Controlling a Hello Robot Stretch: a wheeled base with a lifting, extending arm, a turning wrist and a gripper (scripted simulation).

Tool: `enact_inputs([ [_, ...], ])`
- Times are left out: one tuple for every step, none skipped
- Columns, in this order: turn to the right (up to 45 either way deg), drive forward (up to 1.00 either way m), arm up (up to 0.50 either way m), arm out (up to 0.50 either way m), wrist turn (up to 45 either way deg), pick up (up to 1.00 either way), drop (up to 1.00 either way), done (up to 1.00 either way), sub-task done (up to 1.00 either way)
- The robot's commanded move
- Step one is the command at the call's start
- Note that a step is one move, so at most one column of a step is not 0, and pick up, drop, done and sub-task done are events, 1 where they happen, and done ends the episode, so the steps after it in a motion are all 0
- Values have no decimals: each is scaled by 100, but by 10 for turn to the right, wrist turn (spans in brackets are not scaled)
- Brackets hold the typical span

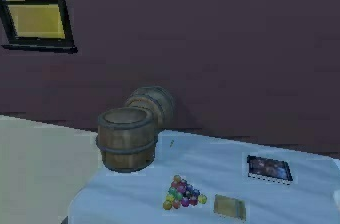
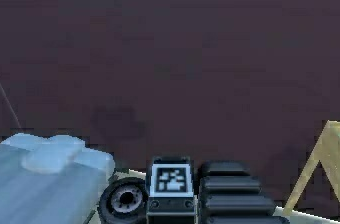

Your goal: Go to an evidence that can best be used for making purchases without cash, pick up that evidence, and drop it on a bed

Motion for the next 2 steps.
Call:
enact_inputs([
  [0,30,0,0,0,0,0,0,0],
  [-450,0,0,0,0,0,0,0,0],
])
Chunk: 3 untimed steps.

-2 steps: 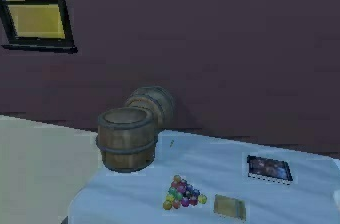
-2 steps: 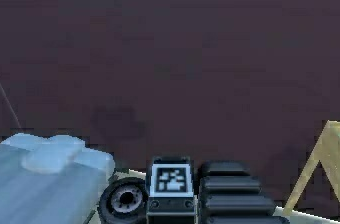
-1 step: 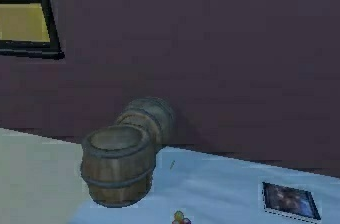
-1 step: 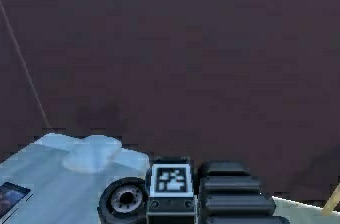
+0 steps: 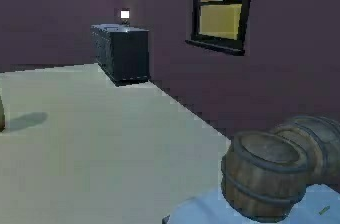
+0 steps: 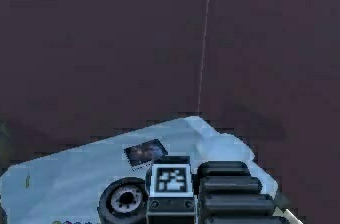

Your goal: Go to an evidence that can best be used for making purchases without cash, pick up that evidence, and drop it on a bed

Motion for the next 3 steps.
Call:
enact_inputs([
  [-450,0,0,0,0,0,0,0,0],
  [-300,0,0,0,0,0,0,0,0],
  [450,0,0,0,0,0,0,0,0],
])
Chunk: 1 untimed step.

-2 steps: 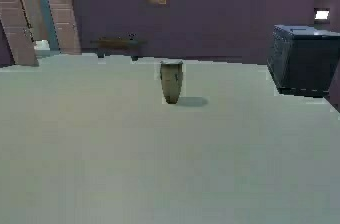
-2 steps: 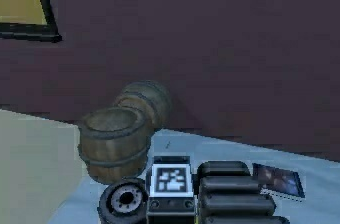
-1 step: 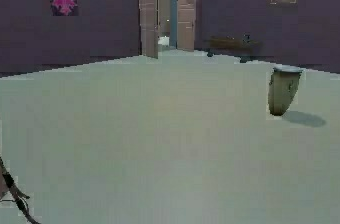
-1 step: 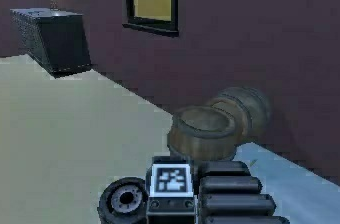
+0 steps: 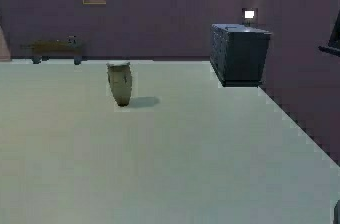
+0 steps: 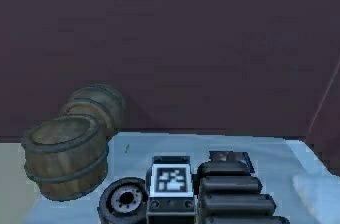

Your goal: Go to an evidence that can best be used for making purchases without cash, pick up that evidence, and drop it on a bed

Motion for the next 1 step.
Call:
enact_inputs([
  [450,0,0,0,0,0,0,0,0],
])
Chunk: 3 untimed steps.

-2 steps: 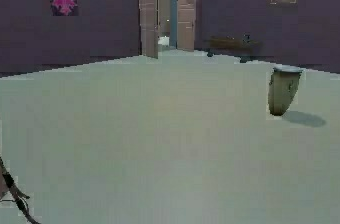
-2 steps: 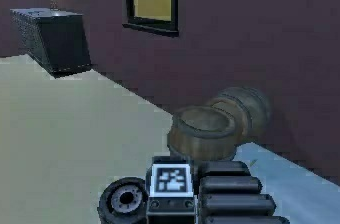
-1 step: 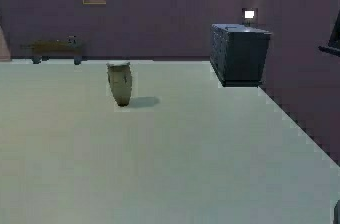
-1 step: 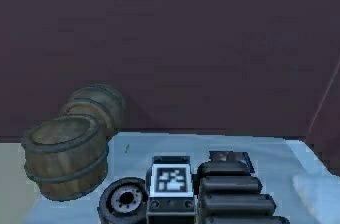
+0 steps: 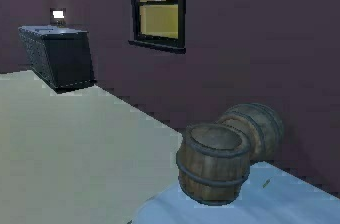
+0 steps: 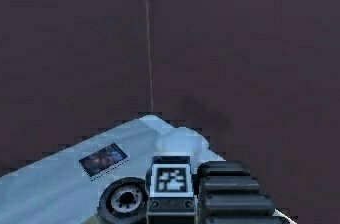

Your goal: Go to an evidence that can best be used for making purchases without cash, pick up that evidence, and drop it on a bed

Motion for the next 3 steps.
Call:
enact_inputs([
  [90,0,0,0,0,0,0,0,0],
  [-450,0,0,0,0,0,0,0,0],
  [-360,0,0,0,0,0,0,0,0],
])
